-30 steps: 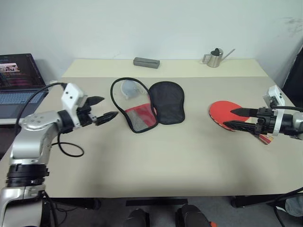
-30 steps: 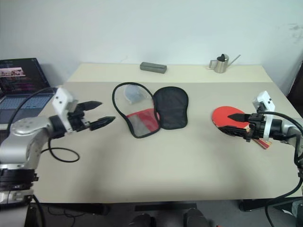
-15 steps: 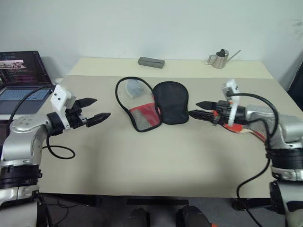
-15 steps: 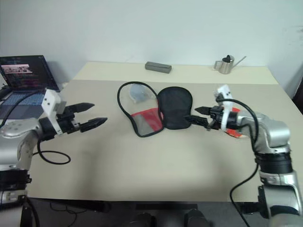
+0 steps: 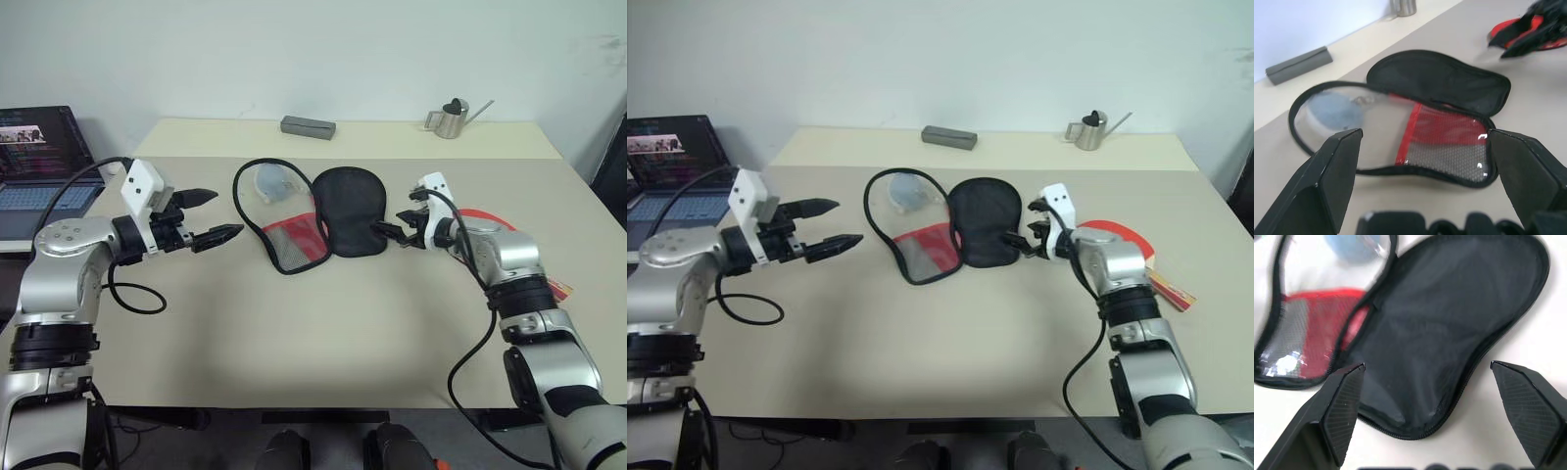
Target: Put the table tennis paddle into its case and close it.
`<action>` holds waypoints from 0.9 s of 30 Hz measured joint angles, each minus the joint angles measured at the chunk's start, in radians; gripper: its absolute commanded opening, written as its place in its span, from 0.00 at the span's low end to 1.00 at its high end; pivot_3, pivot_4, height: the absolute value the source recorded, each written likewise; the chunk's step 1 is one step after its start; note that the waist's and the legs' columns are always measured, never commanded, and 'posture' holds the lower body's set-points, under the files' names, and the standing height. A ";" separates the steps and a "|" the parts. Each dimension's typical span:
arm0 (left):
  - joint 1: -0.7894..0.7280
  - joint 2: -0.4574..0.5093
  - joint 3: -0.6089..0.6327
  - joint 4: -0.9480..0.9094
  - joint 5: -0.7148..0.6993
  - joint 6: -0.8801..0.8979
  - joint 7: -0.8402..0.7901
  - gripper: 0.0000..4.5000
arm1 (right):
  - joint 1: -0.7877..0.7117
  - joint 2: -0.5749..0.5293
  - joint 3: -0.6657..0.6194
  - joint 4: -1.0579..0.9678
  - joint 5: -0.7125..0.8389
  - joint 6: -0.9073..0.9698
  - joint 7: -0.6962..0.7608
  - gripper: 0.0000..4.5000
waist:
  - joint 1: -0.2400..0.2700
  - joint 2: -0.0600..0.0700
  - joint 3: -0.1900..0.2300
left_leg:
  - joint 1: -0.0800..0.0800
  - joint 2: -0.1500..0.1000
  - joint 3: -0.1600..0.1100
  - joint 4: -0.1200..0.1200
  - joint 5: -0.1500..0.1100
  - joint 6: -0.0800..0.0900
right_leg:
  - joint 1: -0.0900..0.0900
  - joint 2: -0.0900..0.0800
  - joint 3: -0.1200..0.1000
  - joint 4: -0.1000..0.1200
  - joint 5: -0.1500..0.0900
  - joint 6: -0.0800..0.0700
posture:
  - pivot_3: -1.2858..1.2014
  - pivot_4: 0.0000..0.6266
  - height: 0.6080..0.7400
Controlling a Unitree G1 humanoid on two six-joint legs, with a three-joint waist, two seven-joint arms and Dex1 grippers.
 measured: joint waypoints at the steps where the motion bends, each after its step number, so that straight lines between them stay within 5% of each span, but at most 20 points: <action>1: -0.011 -0.007 -0.007 0.017 0.005 -0.008 -0.005 1.00 | -0.006 0.012 0.002 0.034 -0.016 -0.018 -0.007 1.00 | 0.000 0.000 0.000 | 0.000 0.000 0.000 0.000 0.000 0.000 | 0.000 0.000 0.000 0.000 0.000 0.000 | 0.52 0.24 1.00; 15: -0.087 -0.030 -0.041 0.096 0.042 -0.052 -0.035 1.00 | -0.094 0.095 -0.024 0.325 -0.096 -0.185 -0.071 1.00 | -0.015 0.000 0.000 | 0.000 0.000 0.000 0.000 0.000 0.000 | 0.000 0.000 0.000 0.001 0.000 0.000 | 0.52 0.24 1.00; 19: -0.086 -0.031 -0.040 0.096 0.045 -0.054 -0.035 1.00 | -0.112 0.098 -0.037 0.361 -0.100 -0.192 -0.075 0.80 | -0.017 0.000 0.000 | 0.000 0.000 0.000 0.000 0.000 0.000 | 0.000 0.000 0.000 0.001 0.000 0.000 | 0.52 0.24 1.00; 27: -0.083 -0.036 -0.040 0.096 0.046 -0.056 -0.036 1.00 | -0.123 0.099 -0.043 0.381 -0.117 -0.177 -0.094 0.16 | -0.022 0.000 0.000 | 0.000 0.000 0.000 0.000 0.000 0.000 | 0.000 0.000 0.001 0.001 0.000 0.000 | 0.52 0.24 1.00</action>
